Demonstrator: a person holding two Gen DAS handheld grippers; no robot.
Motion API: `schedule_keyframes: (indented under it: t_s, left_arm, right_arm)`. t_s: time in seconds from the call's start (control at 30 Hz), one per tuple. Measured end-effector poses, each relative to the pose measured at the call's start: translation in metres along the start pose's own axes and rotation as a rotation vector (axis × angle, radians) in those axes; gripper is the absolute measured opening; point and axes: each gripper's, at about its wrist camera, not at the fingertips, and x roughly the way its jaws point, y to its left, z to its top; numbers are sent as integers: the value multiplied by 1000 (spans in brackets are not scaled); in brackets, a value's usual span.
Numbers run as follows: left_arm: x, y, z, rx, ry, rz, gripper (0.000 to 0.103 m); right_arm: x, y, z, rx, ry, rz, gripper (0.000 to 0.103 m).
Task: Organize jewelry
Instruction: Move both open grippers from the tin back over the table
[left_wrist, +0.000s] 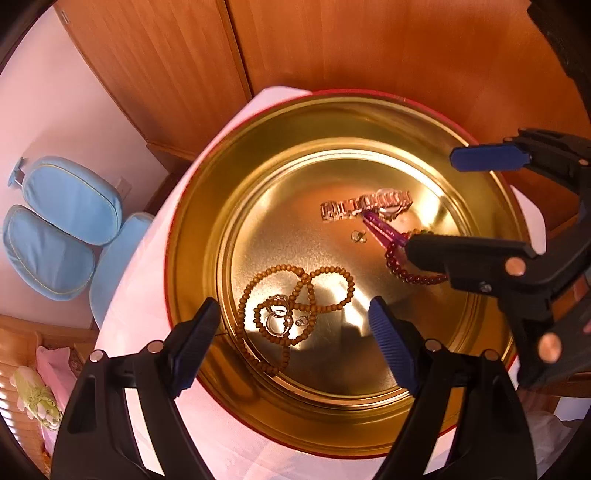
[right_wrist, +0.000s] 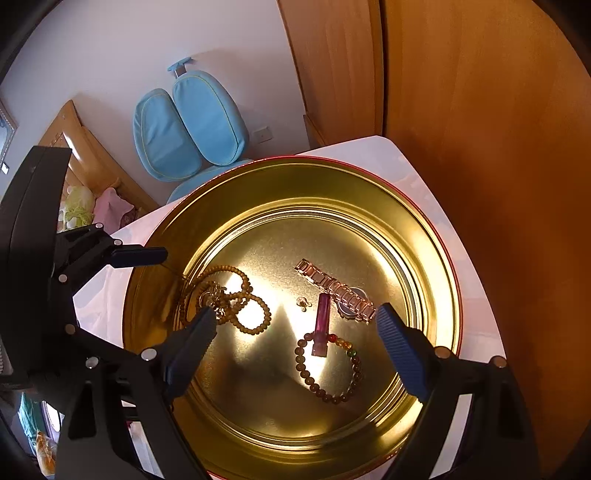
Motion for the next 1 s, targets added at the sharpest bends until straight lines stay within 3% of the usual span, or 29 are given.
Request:
schedule_keyframes:
  t_s: [0.13,0.4,0.7,1.0]
  left_arm:
    - [-24,3,-13,-23,-93,-25,81]
    - [-56,16,-42,-83,-210,-10,81]
    - [-69,30,-77,-153,-233,-7,81]
    - [-102,45,-145,-214,-247,38,81]
  right_arm:
    - [-18,3,-4,-10,-71,2,90]
    - [-59,1,-18,77,-232,132,91]
    - [-61,19,-27,48,-221,173,91]
    - [-69,64,-59,-151,-200,205,91]
